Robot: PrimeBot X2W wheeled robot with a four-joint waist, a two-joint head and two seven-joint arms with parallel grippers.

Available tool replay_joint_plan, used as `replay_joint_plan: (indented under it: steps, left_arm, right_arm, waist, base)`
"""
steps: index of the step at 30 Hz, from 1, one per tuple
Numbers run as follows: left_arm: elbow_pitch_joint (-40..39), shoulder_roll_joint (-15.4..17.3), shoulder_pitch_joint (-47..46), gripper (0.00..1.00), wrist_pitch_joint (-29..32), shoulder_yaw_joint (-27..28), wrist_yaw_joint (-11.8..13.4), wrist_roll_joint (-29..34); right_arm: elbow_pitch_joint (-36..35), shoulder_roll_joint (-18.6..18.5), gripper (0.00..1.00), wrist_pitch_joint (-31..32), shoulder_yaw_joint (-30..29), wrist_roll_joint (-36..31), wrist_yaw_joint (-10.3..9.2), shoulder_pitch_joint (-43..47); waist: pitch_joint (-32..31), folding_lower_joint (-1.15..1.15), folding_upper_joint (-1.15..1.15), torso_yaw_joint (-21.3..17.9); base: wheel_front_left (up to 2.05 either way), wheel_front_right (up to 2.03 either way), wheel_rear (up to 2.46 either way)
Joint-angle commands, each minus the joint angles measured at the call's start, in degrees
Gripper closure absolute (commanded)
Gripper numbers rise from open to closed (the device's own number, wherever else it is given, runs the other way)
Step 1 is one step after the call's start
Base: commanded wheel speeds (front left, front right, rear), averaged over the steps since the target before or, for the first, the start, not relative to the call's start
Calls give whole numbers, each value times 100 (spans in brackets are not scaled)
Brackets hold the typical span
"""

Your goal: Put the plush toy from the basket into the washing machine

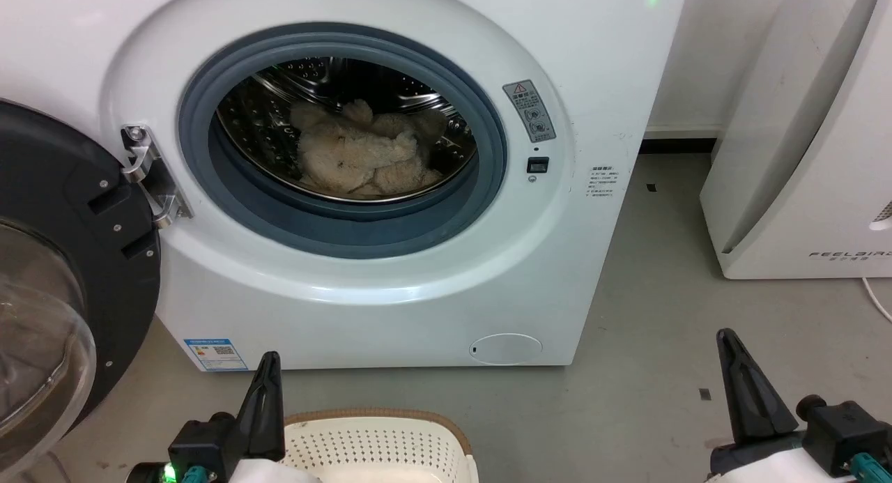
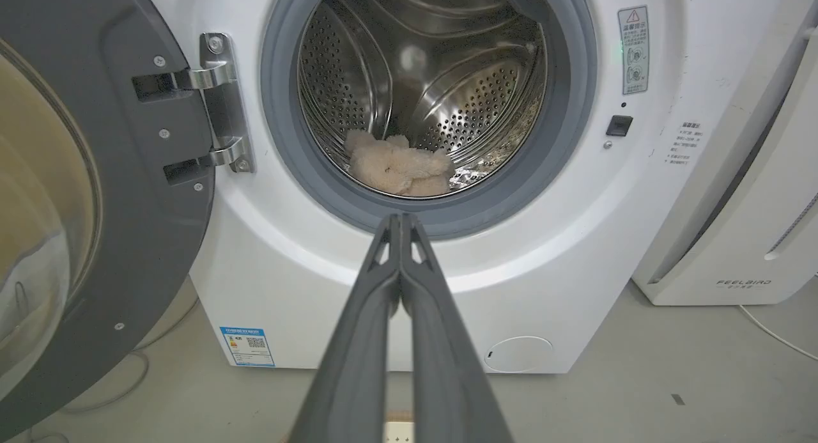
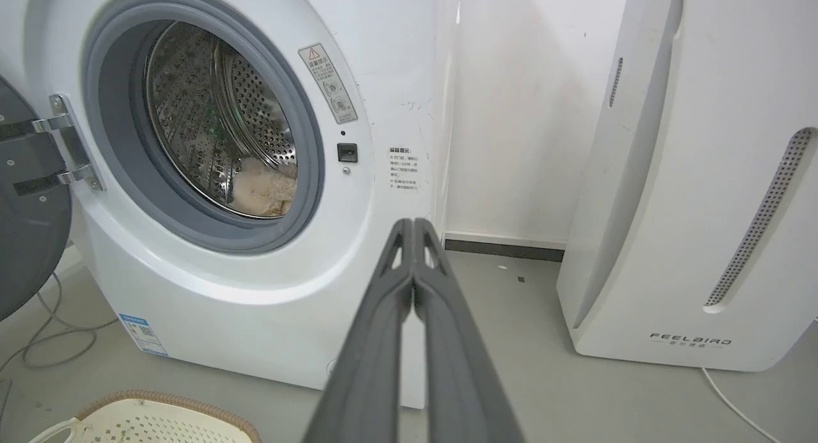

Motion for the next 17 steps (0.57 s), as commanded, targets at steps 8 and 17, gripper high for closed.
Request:
replay_joint_plan:
  steps: [8, 17]
  left_arm:
    - [-73, -28, -53, 100, 131, 61, -54, 122]
    - [-111, -45, -77, 100, 236, 94, -78, 196]
  right_arm:
    - [-26, 0, 100, 117, 35, -39, -1, -47]
    - [-39, 0, 100, 223, 61, -57, -1, -70]
  waist:
    - [-4, 0, 0, 3]
    - [-9, 0, 0, 6]
  base:
    - [0, 0, 0]
    - [0, 0, 0]
